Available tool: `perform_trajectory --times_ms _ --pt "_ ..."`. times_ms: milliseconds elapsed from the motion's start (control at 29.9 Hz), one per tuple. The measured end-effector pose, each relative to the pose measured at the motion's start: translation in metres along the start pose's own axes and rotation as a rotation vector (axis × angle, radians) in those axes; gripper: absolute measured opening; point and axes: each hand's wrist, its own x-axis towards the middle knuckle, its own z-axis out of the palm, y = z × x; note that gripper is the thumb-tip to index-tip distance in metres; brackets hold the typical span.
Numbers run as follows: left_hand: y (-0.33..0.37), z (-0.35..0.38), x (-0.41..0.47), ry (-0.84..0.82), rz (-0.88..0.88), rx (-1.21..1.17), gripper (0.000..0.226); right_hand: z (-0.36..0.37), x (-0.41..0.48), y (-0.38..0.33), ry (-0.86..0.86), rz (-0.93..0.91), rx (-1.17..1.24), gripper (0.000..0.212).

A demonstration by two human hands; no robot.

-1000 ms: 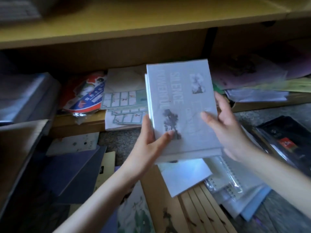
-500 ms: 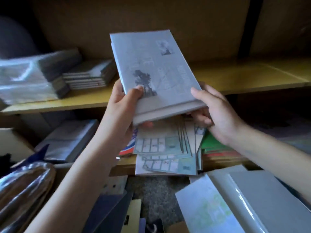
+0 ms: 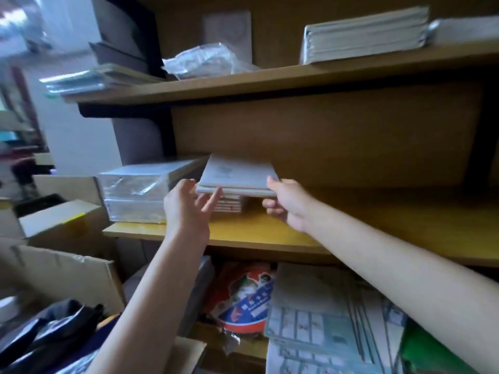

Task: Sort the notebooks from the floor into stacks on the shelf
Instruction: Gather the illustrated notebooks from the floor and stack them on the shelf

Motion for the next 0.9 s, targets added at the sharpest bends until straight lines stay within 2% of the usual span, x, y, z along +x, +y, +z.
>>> perform_trajectory --times_ms 67,134,201,301,368,435,569,669,769,903 --pt "-0.008 -0.003 0.024 0.064 0.097 0.122 0.013 0.017 0.024 -0.003 -0.035 0.023 0.047 0.029" --pt "-0.022 -0.008 0.036 0.064 0.12 0.349 0.024 0.023 0.043 0.005 -0.057 0.029 0.032 0.034" --pt "-0.038 -0.016 0.044 -0.001 0.231 0.628 0.036 0.02 0.049 0.021 -0.066 -0.024 -0.23 0.049" --pt "-0.057 -0.031 0.056 -0.134 0.538 1.038 0.039 0.004 0.05 0.049 -0.143 -0.184 -0.703 0.07" --pt "-0.069 -0.04 0.064 -0.249 0.756 1.404 0.05 -0.007 0.052 0.064 -0.202 -0.254 -0.855 0.08" --pt "-0.079 -0.046 0.072 -0.352 0.893 1.702 0.056 -0.011 0.055 0.068 -0.17 -0.291 -0.909 0.084" --pt "-0.084 -0.043 0.084 -0.463 0.768 1.924 0.059 -0.013 0.058 0.069 -0.152 -0.301 -0.961 0.076" --pt "-0.08 -0.044 0.097 -0.34 0.737 2.02 0.058 -0.015 0.06 0.075 -0.157 -0.307 -0.957 0.074" --pt "-0.077 -0.049 0.107 -0.209 0.472 1.918 0.068 -0.016 0.065 0.08 -0.123 -0.326 -0.974 0.069" --pt "-0.079 -0.05 0.105 -0.22 0.447 1.901 0.081 -0.017 0.067 0.083 -0.058 -0.384 -1.015 0.06"
